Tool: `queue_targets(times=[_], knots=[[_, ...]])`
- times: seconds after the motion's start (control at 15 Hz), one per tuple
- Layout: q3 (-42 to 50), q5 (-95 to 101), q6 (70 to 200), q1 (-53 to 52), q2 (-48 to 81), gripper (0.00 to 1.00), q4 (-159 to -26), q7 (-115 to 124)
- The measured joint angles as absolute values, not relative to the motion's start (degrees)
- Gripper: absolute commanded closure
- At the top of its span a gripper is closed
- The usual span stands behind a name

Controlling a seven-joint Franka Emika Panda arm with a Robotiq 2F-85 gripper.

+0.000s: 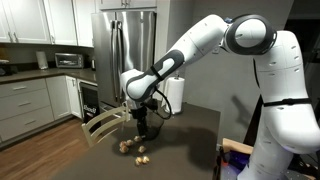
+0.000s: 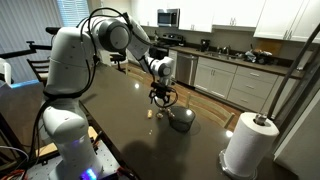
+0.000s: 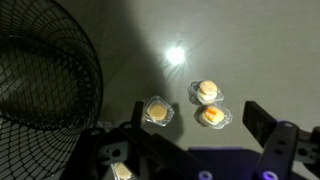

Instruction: Move the basket to the right, pick up all the objects from the table and put them in the basket

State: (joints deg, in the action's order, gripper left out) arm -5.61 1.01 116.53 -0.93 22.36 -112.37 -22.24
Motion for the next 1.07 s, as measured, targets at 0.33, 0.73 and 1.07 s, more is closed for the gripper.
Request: queue_targets(times=[0.33, 0.73, 1.07], knots=[[-5.51, 1.01, 116.45, -0.92, 22.42, 0.00, -112.43, -22.32], [-5.87, 0.93, 117.72, -1.00, 24.11, 0.00, -112.41, -22.32], [-7.22, 0.95, 127.37, -1.17, 25.45, 0.00, -113.24, -22.46]])
